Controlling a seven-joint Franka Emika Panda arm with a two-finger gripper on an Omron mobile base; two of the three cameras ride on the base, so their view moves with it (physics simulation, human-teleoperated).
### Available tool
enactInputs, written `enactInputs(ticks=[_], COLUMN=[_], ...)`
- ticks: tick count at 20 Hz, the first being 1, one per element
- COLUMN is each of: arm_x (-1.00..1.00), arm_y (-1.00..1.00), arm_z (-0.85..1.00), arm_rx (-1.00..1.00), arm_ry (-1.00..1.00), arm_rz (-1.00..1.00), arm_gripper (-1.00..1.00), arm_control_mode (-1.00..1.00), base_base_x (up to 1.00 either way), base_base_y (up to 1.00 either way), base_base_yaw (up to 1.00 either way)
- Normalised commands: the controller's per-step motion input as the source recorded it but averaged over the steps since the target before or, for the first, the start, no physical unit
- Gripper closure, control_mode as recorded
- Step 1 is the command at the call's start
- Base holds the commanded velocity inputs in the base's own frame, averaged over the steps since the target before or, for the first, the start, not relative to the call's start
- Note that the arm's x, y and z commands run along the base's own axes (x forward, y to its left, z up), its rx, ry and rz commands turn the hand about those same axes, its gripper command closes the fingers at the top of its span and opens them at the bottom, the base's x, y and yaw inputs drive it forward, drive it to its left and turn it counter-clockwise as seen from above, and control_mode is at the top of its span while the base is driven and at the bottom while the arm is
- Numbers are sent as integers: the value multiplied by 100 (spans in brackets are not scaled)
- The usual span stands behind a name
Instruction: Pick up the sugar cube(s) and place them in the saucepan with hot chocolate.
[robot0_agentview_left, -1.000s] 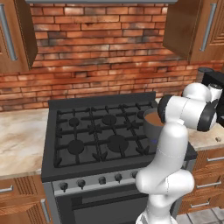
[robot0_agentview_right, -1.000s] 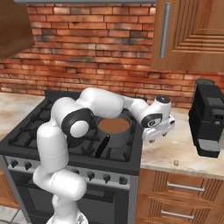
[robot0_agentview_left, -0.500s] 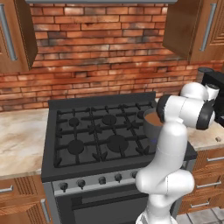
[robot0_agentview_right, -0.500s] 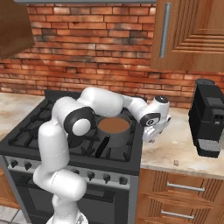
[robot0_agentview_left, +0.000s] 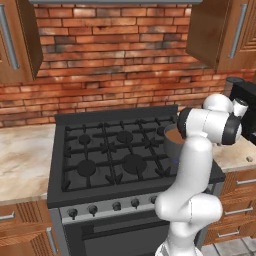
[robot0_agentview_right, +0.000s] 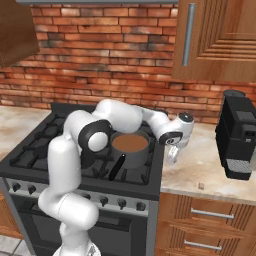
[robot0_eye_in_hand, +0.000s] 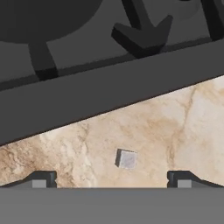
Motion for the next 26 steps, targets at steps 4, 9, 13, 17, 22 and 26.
enactInputs(ticks=[4,9,13,17,22,26], arm_x=[23,15,4,1,0,1], arm_y=[0,0,-3,-1,0,0], arm_z=[-27,-10,-8,-12,-17,-14], arm_rx=[0,0,0,0,0,0], arm_ry=[0,3,5,4,3,1], arm_rz=[20,15,6,1,1,2], arm_gripper=[-100,-100,-100,-100,-100,-100], arm_control_mode=[-100,-100,-100,-100,-100,-100], base_base_x=[0,0,0,0,0,0], base_base_y=[0,0,0,0,0,0], base_base_yaw=[0,0,0,0,0,0])
